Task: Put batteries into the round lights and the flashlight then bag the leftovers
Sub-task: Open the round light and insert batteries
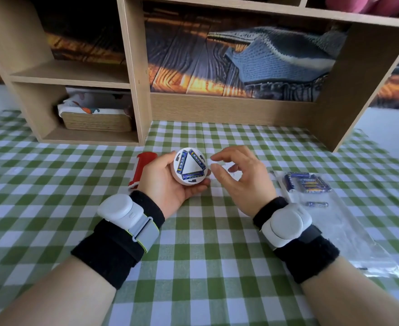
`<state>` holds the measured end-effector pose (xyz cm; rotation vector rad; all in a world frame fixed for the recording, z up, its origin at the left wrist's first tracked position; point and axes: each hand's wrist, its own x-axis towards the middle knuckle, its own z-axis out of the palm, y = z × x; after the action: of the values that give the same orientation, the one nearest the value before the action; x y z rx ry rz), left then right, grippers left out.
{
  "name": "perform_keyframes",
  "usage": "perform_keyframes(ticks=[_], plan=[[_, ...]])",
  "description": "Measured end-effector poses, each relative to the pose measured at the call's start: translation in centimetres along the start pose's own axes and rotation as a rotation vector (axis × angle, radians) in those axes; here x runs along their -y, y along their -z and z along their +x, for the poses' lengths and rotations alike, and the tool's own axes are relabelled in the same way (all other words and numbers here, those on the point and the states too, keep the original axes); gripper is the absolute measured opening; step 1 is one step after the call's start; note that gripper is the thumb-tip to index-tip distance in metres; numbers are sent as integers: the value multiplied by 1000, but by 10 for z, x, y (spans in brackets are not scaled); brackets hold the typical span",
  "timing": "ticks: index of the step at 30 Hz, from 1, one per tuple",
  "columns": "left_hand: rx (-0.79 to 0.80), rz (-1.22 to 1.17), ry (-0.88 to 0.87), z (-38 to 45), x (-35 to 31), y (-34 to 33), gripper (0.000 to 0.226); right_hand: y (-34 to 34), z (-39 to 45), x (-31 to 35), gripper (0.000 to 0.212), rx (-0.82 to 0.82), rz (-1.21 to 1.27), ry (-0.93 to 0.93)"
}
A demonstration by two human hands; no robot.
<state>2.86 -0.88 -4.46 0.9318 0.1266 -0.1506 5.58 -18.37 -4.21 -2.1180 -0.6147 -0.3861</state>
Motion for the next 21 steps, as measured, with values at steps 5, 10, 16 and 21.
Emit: perform_keyframes(ticks=[5,10,16,21], plan=[[84,45,-16,0,3,-1,35,-13,-3,-1,16,7,30,59],[84,112,-17,0,2,-2,51,-15,-3,-5,25,31,-4,135],[101,121,-30,-2,3,-4,44,-14,-3,-10,40,69,-12,131],[105,113,-5,-2,4,-4,47,-13,-2,-10,44,88,14,138]])
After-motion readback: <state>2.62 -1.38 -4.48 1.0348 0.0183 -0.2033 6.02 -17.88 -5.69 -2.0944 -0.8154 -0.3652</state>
